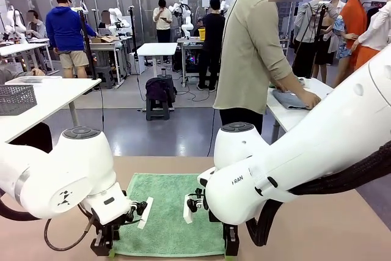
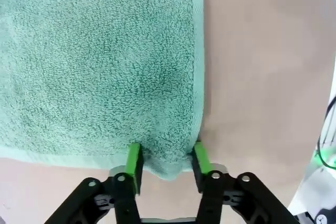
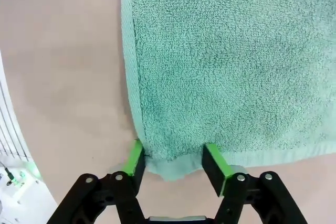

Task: Fold the towels and place them in the basket.
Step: When a person lays out a Towel with hook on the table, fold it in half twice.

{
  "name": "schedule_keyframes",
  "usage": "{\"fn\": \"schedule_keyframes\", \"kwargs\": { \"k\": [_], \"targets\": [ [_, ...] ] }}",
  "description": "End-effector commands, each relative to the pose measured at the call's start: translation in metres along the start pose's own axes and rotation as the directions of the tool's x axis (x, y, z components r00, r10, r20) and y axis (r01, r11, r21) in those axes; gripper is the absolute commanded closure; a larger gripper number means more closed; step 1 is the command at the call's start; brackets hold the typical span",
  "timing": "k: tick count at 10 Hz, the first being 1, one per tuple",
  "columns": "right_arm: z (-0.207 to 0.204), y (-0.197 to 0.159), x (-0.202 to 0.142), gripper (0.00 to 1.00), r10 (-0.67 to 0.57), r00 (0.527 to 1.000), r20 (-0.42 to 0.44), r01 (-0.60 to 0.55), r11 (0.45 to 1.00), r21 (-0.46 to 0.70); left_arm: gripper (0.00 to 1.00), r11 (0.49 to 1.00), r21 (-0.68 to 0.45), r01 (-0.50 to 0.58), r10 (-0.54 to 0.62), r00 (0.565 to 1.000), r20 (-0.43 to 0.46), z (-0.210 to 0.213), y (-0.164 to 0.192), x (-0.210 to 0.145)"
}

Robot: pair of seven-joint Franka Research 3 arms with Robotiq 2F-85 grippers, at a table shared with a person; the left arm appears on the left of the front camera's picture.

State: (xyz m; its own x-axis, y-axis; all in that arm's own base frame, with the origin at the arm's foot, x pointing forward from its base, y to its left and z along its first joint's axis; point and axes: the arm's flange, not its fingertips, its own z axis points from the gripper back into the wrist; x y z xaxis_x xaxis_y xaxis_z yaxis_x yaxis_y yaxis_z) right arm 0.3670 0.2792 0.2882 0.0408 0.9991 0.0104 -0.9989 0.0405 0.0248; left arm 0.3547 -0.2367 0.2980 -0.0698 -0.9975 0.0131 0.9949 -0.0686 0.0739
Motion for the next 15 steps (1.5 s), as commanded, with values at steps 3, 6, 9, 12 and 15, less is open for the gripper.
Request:
{"fn": "schedule_keyframes", "kwargs": {
  "k": [3,6,9,12,15],
  "targets": [
    [-0.01,0.0,-0.001,0.83,-0.014,1.0,-0.015,0.014,1.0,0.003,1.0,1.0,0.013,0.009,-0.009,1.0,-0.013,-0.013,-0.048,-0.028],
    [-0.006,0.0,0.0,1.0,-0.016,1.0,-0.009,0.016,1.0,0.021,1.0,1.0,0.011,0.023,-0.023,1.0,-0.013,-0.005,-0.048,-0.03],
    [0.006,0.003,-0.001,1.0,-0.018,1.0,0.008,0.018,0.999,0.042,1.0,0.999,0.018,0.031,-0.031,0.999,-0.019,0.01,-0.048,-0.036],
    [0.019,0.001,-0.005,1.0,-0.009,1.0,0.01,0.009,1.0,0.026,0.96,1.0,0.012,0.021,-0.021,0.999,-0.029,0.021,-0.043,-0.036],
    [0.037,-0.009,-0.008,1.0,0.007,1.0,0.015,-0.007,1.0,-0.013,0.96,1.0,0.013,0.024,-0.024,1.0,-0.01,0.033,-0.034,-0.042]
  ]
}}
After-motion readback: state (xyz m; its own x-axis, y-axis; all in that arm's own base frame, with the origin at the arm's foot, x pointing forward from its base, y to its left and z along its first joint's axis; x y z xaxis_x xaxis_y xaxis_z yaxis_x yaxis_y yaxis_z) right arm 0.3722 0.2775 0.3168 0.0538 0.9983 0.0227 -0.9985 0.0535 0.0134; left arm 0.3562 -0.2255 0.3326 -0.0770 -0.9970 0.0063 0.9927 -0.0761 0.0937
